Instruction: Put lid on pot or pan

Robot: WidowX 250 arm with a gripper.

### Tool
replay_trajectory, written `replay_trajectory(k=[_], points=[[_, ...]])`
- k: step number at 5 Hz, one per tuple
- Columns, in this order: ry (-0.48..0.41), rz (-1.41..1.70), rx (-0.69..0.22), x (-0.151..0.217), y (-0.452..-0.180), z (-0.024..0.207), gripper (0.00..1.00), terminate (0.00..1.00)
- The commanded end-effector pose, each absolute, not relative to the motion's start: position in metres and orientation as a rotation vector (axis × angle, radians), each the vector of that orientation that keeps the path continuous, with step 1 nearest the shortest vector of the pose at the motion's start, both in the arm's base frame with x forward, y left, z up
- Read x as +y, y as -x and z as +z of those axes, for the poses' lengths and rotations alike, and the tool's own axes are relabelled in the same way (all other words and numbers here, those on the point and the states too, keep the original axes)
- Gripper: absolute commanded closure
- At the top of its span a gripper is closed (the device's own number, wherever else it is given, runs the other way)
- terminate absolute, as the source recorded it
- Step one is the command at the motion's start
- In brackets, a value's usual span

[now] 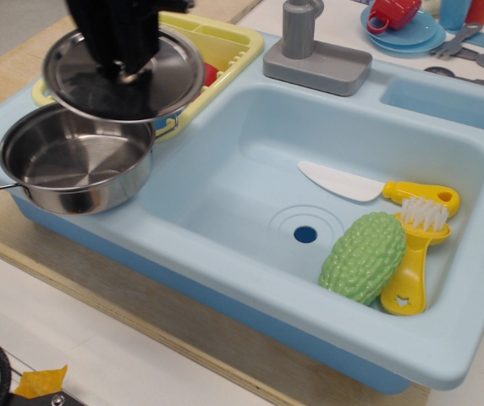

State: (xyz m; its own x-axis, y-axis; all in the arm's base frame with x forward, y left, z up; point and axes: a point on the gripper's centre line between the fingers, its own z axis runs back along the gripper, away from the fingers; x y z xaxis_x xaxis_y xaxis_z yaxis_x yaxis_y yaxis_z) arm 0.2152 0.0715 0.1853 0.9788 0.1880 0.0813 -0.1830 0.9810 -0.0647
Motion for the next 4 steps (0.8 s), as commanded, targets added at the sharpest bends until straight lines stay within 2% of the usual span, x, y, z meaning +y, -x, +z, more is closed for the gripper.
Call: replay_trajectory(k=[1,2,3,4], points=[[0.072,0.253,-0.070,0.088,-0.198,0.184,1.00,0.00],[0.100,0.273,-0.032,0.087,-0.193,0.175,1.00,0.00],[0.124,0.271,-0.014,0.084,-0.191,0.172,0.00,0.00],[0.153,0.267,0.017,0.081,-0.193,0.173,0.00,0.00]])
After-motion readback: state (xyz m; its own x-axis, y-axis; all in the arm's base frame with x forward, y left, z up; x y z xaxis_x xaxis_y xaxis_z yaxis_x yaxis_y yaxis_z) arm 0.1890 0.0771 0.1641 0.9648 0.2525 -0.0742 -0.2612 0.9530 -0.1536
